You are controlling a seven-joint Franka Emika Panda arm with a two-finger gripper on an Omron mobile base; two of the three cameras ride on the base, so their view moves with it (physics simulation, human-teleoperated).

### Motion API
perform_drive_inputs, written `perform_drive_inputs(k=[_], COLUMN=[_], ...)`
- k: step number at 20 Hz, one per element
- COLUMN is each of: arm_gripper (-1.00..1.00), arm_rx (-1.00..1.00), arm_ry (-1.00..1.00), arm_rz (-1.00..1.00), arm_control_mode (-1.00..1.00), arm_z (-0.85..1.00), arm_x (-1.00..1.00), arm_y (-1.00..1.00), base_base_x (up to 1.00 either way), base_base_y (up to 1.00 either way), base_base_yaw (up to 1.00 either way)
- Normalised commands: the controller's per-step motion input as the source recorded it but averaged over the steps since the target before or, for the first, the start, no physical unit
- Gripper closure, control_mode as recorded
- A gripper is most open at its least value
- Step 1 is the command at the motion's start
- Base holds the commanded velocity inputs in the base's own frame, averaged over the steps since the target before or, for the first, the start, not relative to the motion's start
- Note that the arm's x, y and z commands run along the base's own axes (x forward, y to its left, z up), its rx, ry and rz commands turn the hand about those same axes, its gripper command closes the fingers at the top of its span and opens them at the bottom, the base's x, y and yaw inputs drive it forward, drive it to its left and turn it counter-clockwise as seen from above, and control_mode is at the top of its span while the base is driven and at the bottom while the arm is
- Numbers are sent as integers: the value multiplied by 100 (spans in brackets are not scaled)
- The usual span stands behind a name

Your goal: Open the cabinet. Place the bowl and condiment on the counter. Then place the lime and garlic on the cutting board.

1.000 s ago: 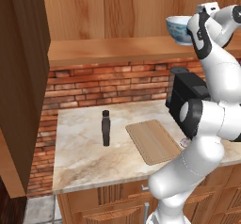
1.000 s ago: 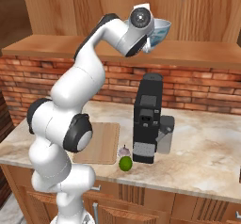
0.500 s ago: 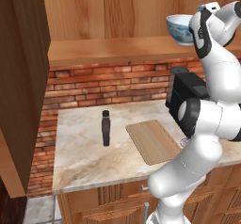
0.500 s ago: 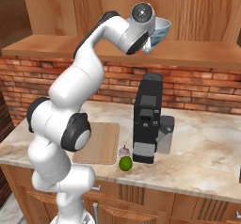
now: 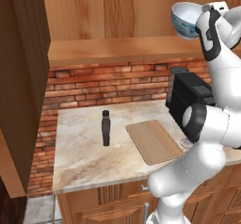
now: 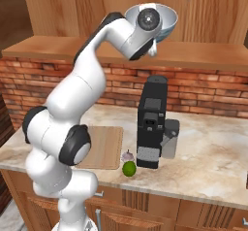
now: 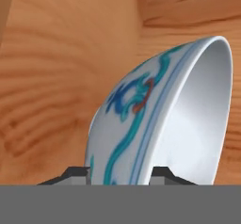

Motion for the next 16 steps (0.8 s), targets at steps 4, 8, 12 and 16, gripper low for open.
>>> perform_drive_inputs(k=[4, 8, 12, 16], arm_gripper=[100, 100, 100, 100], arm_rx=[0, 0, -1, 0], arm_ry=[-13, -2, 1, 0], arm_rz=[0, 0, 0, -3], arm_control_mode=[-100, -100, -100, -100], arm_z=[0, 1, 15, 21], arm_x=[-35, -32, -44, -66], arm_y=[1, 9, 10, 5], base_base_x=[0, 0, 0, 0], base_base_y=[0, 0, 0, 0], base_base_yaw=[0, 0, 0, 0])
